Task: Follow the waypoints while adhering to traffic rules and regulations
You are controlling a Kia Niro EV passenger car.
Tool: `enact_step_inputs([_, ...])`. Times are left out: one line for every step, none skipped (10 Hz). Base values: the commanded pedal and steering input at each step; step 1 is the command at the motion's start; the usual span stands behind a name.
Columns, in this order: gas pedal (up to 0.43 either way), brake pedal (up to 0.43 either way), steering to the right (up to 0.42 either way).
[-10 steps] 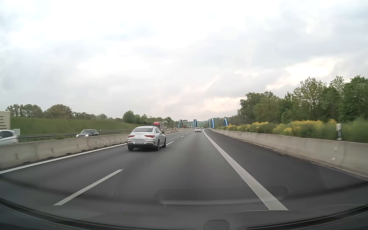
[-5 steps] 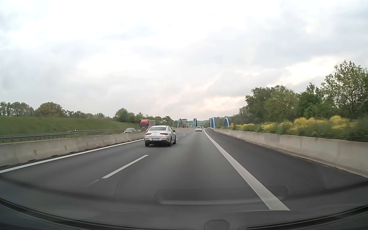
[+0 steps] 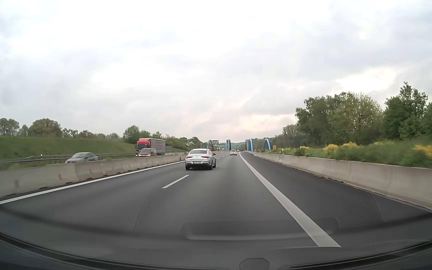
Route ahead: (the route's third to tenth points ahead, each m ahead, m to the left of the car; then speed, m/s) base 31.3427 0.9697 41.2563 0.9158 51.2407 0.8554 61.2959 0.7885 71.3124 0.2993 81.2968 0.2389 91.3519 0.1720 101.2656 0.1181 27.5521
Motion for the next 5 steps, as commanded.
enact_step_inputs([0.28,0.0,-0.001])
enact_step_inputs([0.28,0.0,-0.001])
enact_step_inputs([0.28,0.0,-0.001])
enact_step_inputs([0.28,0.0,-0.001])
enact_step_inputs([0.28,0.0,-0.001])
